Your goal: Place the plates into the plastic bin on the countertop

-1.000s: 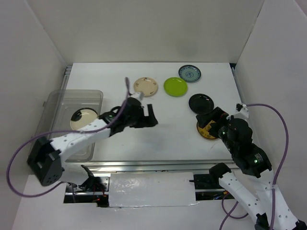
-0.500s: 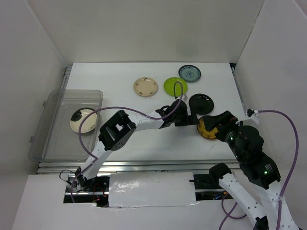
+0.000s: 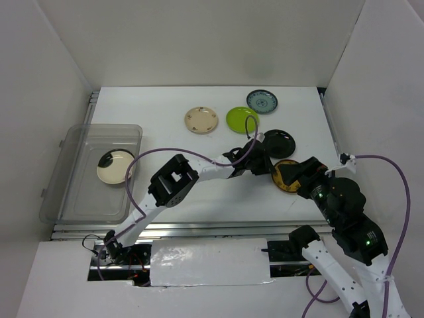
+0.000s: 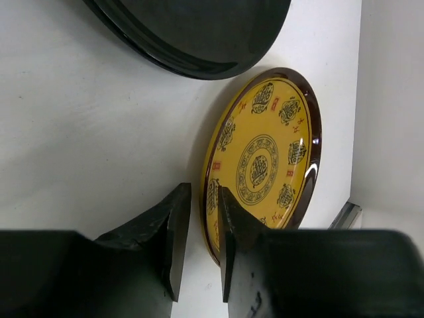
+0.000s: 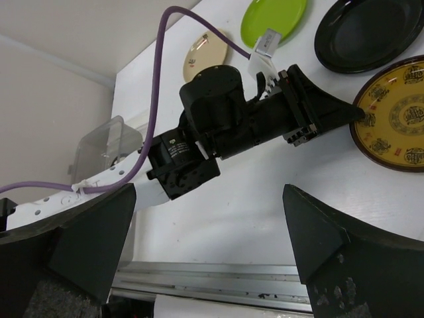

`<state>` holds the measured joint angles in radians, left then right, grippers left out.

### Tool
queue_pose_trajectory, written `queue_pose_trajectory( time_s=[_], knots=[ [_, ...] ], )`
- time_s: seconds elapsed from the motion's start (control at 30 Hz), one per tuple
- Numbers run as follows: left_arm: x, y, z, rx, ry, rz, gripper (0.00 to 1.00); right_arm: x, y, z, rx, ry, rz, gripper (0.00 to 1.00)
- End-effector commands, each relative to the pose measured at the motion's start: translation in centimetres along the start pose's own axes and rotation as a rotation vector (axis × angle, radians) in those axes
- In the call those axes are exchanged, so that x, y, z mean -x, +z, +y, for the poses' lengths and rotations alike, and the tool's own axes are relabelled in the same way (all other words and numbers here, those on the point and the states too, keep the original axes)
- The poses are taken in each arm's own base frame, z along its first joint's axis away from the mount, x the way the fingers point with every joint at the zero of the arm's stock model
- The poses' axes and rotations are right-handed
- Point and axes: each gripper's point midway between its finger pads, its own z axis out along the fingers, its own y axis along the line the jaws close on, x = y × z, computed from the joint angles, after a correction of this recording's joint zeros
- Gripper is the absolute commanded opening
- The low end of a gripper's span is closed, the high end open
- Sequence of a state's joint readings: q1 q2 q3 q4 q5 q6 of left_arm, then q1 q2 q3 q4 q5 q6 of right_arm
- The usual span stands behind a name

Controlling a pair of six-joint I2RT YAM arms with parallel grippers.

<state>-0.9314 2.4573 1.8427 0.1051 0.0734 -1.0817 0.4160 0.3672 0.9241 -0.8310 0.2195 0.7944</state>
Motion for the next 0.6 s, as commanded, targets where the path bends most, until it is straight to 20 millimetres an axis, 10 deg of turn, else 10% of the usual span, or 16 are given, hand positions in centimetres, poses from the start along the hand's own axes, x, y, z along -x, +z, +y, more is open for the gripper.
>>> queue_pose_trajectory(
  time_s=[0.0, 0.13, 0.2, 0.3, 0.47, 0.57],
  knots=[
    [-4.0, 0.9, 4.0, 0.092, 0.008, 0.101, 0.36, 0.0, -0.1, 0.2, 0.021, -0.007, 0.0, 1.0],
    [-4.3, 0.4, 2.9, 0.058, 0.026, 0.109, 0.3, -0.4, 0.3, 0.2, 0.021, -0.018, 0.014, 1.0],
    [-3.6, -0.4, 1.9, 0.047, 0.042, 0.084, 0.0, -0.6, 0.4, 0.3, 0.026, -0.021, 0.026, 1.0],
    [-2.4, -3.4, 0.4, 0.052, 0.048, 0.041, 0.0, -0.5, 0.2, 0.2, 0.018, -0.028, 0.023, 1.0],
    [1.8, -13.7, -3.5, -0.008, 0.072, -0.064, 0.0, 0.6, -0.6, 0.6, 0.031, -0.023, -0.014, 1.0],
    [5.4, -20.8, -1.4, 0.132, 0.028, -0.179, 0.0, 1.0, -0.7, 0.8, 0.033, -0.018, -0.029, 1.0]
  ],
)
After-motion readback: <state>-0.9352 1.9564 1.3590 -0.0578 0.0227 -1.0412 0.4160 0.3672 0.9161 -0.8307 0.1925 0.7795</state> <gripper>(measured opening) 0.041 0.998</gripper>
